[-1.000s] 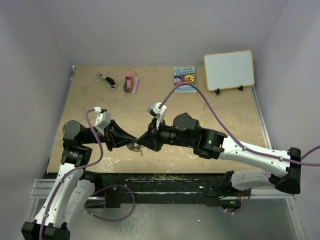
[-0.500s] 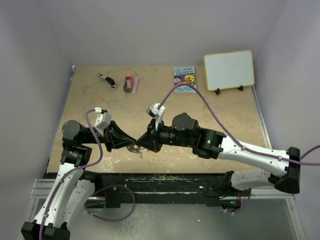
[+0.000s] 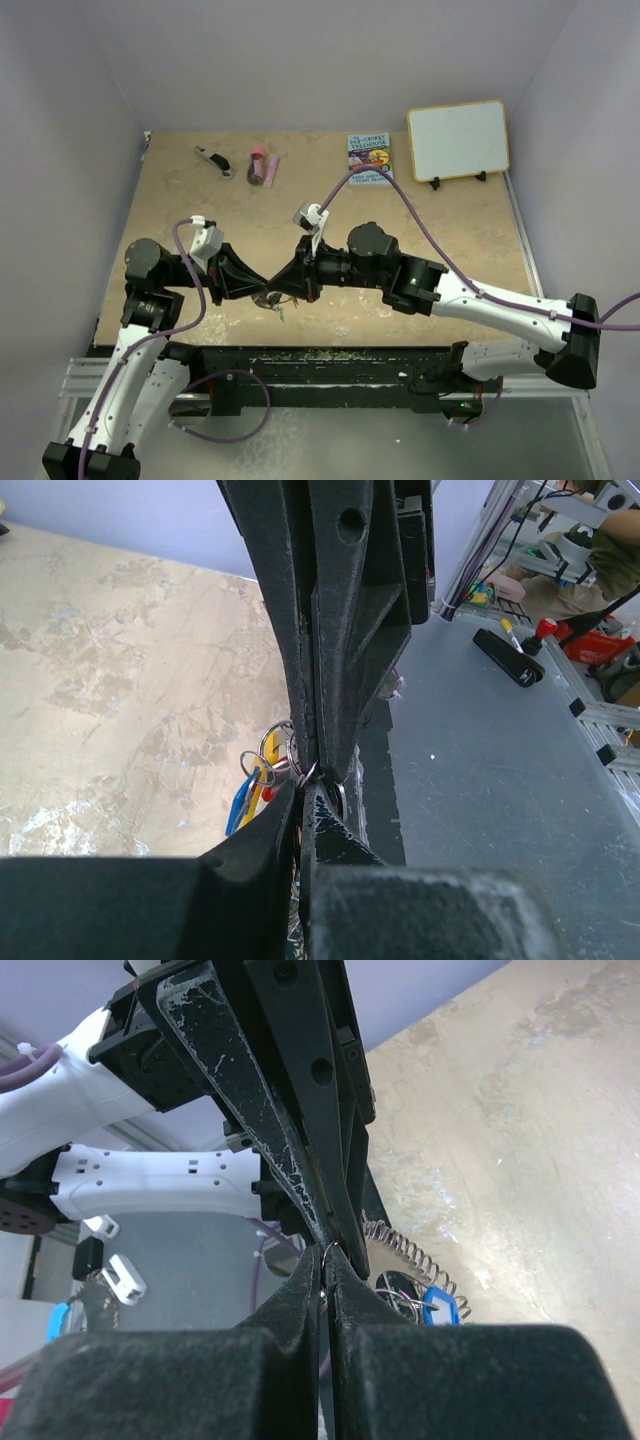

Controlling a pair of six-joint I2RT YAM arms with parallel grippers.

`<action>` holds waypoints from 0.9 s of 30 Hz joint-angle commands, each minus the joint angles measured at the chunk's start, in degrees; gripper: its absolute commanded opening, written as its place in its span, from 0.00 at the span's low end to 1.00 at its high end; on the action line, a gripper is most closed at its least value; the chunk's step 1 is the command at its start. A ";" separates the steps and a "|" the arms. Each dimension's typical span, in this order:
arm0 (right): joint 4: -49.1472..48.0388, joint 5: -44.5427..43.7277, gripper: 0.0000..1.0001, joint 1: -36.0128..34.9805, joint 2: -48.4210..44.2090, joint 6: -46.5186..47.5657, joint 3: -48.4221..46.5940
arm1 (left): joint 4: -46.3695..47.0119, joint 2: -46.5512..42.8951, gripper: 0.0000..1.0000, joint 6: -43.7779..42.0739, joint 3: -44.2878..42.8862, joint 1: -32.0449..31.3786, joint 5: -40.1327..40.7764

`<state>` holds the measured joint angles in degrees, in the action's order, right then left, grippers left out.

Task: Put the keys on the keyring

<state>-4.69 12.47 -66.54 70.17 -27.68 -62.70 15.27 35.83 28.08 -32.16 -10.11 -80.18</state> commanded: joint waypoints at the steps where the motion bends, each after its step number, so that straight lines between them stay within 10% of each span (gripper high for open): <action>1: -13.56 5.73 0.00 0.74 1.37 -4.39 2.86 | -0.20 0.22 0.04 -1.64 -3.82 -0.18 -0.15; 27: -16.52 10.48 0.00 3.16 -1.77 -12.63 8.27 | -4.24 1.72 0.20 -4.17 -8.63 -0.17 -0.60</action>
<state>-23.33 23.27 -62.81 70.00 -40.18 -54.35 9.21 37.32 25.39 -36.60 -9.89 -83.48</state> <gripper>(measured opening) 0.004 0.189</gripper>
